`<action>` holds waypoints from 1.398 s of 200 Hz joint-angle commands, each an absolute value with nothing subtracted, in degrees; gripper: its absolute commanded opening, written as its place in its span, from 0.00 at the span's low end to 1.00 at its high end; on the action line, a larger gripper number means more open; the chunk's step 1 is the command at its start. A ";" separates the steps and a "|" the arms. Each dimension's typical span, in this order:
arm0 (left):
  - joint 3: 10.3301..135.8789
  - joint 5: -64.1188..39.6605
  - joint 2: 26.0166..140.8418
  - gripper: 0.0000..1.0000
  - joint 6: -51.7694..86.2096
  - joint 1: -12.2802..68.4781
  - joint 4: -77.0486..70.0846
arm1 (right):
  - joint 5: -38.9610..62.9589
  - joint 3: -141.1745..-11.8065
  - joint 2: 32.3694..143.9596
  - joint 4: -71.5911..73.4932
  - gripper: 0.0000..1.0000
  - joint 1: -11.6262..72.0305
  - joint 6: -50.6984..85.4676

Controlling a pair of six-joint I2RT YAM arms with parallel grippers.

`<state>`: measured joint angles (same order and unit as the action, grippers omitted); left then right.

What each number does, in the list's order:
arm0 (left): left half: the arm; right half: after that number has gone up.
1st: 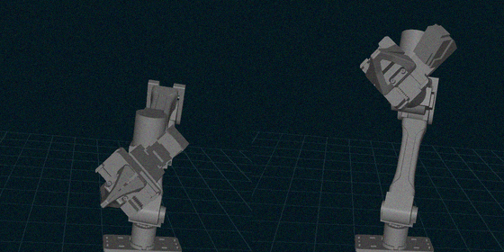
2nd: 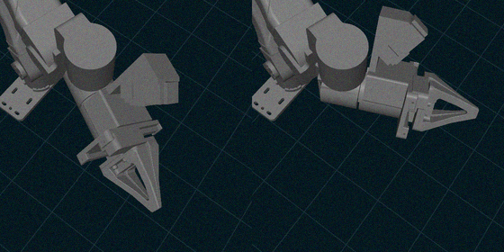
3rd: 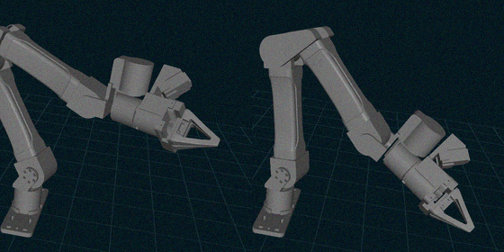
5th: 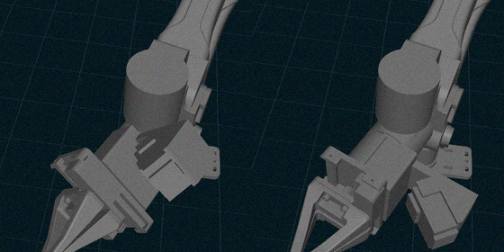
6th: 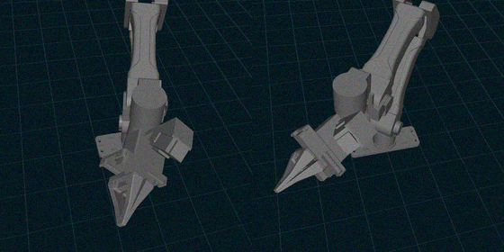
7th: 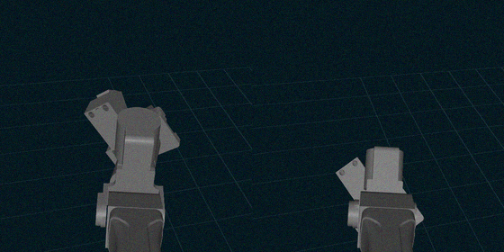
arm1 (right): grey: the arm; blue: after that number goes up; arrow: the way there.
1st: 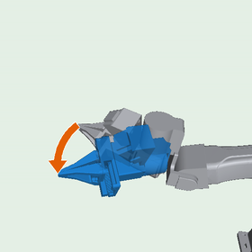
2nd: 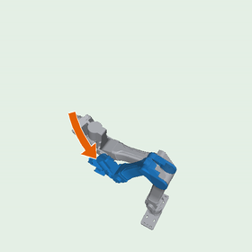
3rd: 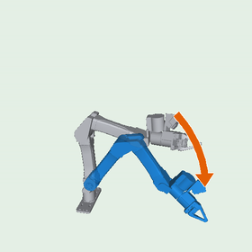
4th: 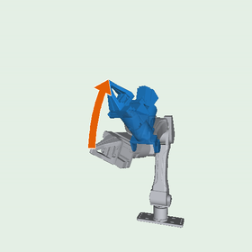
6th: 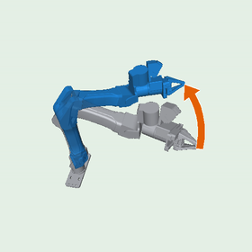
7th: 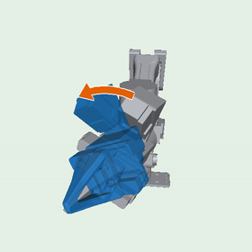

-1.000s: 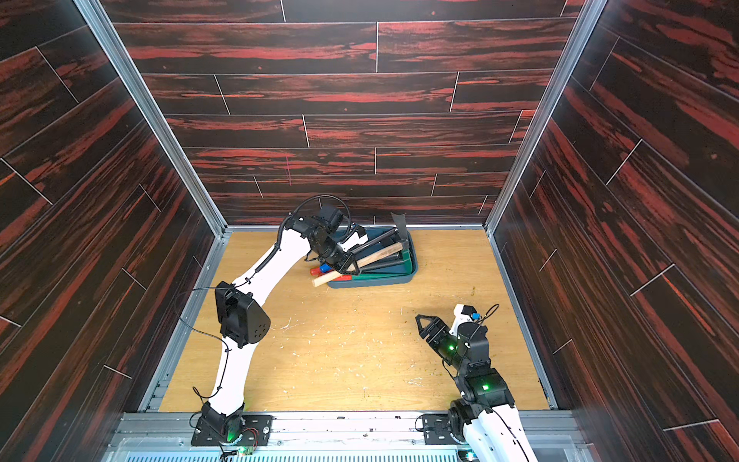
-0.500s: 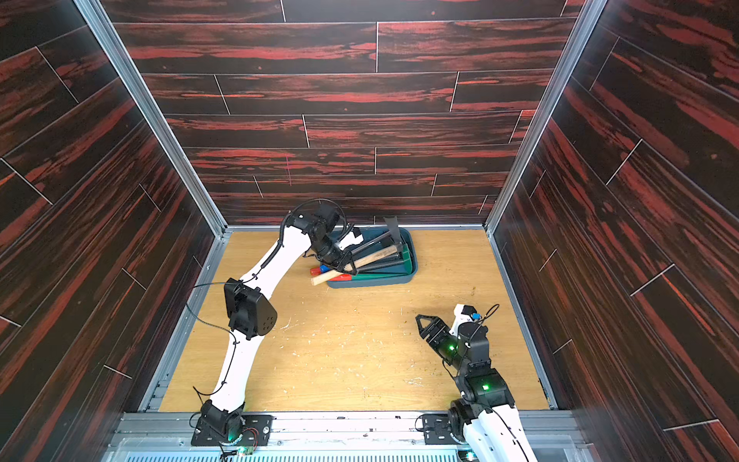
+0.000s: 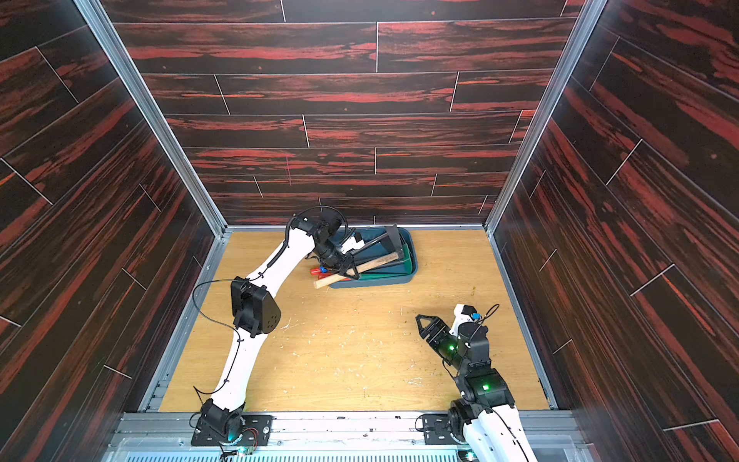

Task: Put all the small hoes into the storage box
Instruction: Place the hoe in the storage box.

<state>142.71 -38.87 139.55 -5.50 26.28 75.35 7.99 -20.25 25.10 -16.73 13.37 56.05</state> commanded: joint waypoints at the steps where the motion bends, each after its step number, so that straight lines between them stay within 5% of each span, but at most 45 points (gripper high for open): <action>1: 144.40 -43.90 139.19 0.00 -6.82 26.15 75.54 | 8.52 -20.56 24.78 -17.01 0.74 12.95 55.42; 215: 148.45 -41.25 145.84 0.02 -9.78 25.66 79.21 | 9.31 -20.38 24.96 -17.23 0.73 12.65 55.19; 279: 148.62 -35.76 145.65 0.19 -9.66 25.66 78.17 | 9.46 -20.45 25.22 -17.13 0.73 12.61 55.04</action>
<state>146.74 -38.98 146.67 -9.52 26.06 78.02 8.91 -20.25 25.15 -16.73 12.93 55.86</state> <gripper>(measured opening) 0.225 0.733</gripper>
